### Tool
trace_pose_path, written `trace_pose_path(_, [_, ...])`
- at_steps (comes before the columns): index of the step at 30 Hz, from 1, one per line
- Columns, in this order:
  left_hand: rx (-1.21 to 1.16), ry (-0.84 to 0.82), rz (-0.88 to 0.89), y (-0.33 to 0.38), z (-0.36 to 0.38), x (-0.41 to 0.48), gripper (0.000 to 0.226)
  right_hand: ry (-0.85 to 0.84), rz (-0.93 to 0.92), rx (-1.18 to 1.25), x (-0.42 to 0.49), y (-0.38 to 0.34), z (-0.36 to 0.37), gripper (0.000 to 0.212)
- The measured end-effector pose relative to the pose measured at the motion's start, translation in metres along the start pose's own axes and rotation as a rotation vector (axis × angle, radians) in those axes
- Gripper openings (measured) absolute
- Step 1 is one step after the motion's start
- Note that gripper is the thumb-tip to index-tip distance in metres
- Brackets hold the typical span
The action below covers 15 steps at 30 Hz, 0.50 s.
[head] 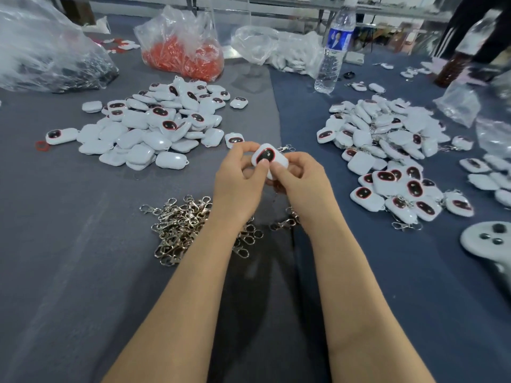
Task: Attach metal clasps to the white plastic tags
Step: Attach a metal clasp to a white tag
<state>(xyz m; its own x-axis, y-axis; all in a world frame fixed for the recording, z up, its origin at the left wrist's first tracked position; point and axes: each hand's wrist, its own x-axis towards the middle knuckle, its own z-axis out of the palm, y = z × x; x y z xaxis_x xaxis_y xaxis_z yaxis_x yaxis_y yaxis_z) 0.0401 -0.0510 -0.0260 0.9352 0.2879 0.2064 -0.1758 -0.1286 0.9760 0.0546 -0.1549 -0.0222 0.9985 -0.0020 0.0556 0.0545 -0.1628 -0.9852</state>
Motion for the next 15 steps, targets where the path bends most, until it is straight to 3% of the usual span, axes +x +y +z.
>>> trace_pose_path(5, [-0.006,-0.115,0.005,0.011,0.065,-0.001,0.014,0.226,0.023,0.015,-0.006,0.004,-0.056,0.008])
trace_pose_path(9, [0.089,-0.268,-0.002,0.018,0.130,-0.009,0.026,0.506,0.008,-0.296,-0.009,0.016,-0.108,0.010])
trace_pose_path(11, [0.154,-0.330,-0.022,0.019,0.155,-0.016,0.030,0.556,0.068,-0.451,-0.010,0.024,-0.130,0.018])
trace_pose_path(13, [0.178,-0.377,-0.052,0.018,0.174,-0.021,0.017,0.581,0.140,-0.531,-0.010,0.032,-0.142,0.029])
trace_pose_path(15, [0.218,-0.372,-0.061,0.018,0.185,-0.024,0.020,0.593,0.195,-0.535,-0.010,0.037,-0.145,0.021])
